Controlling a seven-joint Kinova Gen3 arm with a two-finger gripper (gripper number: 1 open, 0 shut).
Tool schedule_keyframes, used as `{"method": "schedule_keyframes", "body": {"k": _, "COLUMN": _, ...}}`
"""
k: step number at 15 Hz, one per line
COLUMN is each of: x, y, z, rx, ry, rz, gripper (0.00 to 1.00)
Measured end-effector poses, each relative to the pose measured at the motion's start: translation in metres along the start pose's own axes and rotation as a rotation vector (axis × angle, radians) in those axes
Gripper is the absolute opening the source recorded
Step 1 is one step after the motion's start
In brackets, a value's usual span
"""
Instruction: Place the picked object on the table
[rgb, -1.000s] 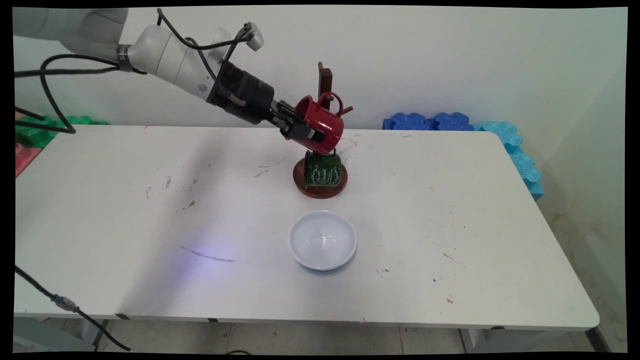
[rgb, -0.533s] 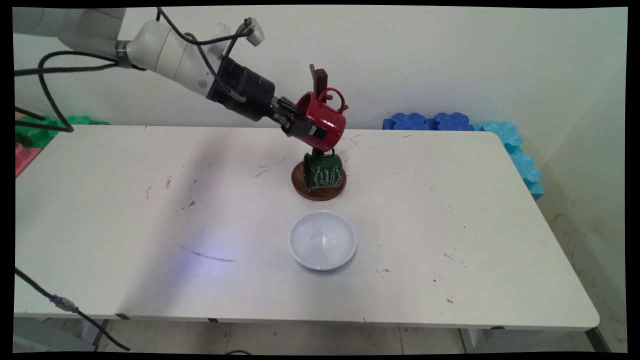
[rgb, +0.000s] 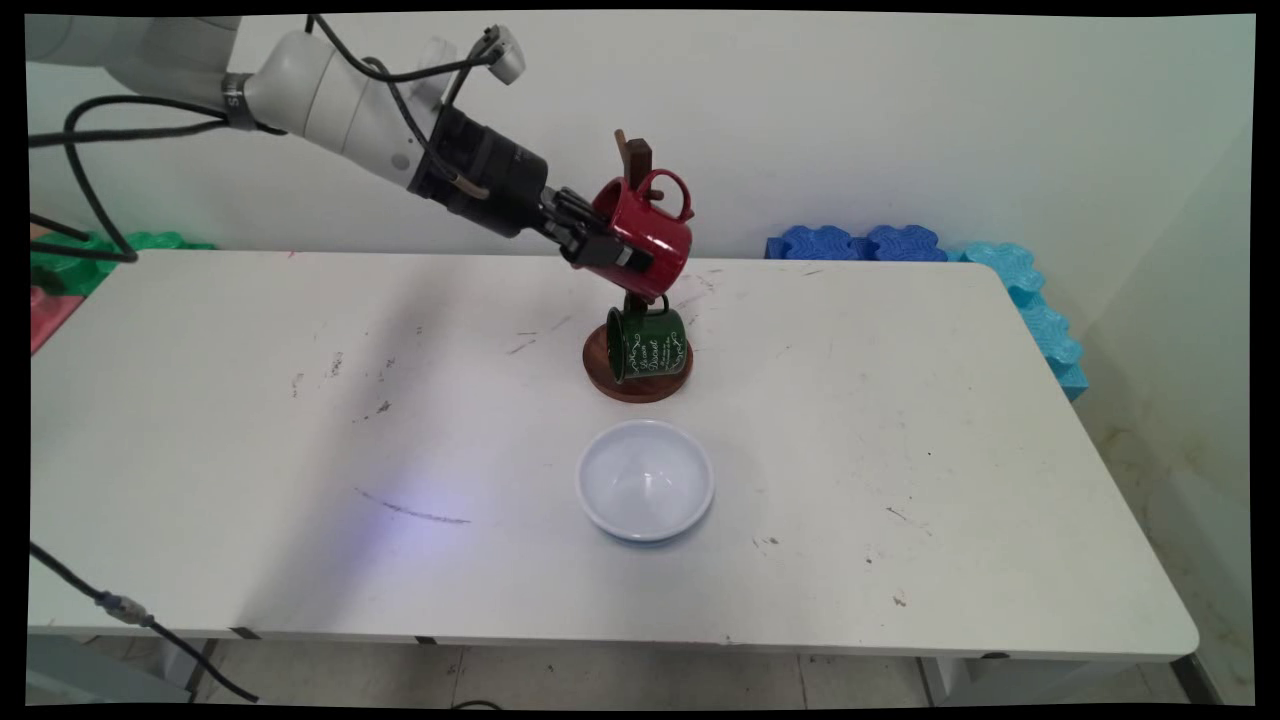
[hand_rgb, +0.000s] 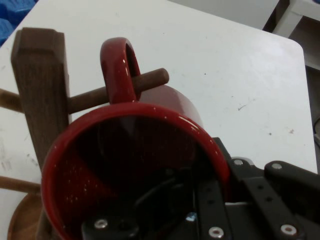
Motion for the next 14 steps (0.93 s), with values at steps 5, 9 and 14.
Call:
{"method": "schedule_keyframes", "body": {"k": 5, "x": 0.0, "y": 0.005, "z": -0.003, "rx": -0.001, "ry": -0.002, "rz": 0.003, "gripper": 0.0}}
{"method": "schedule_keyframes", "body": {"k": 9, "x": 0.001, "y": 0.013, "z": -0.004, "rx": -0.012, "ry": 0.0, "rz": 0.007, "gripper": 0.0}}
{"method": "schedule_keyframes", "body": {"k": 14, "x": 0.004, "y": 0.028, "z": -0.004, "rx": -0.036, "ry": 0.003, "rz": 0.017, "gripper": 0.0}}
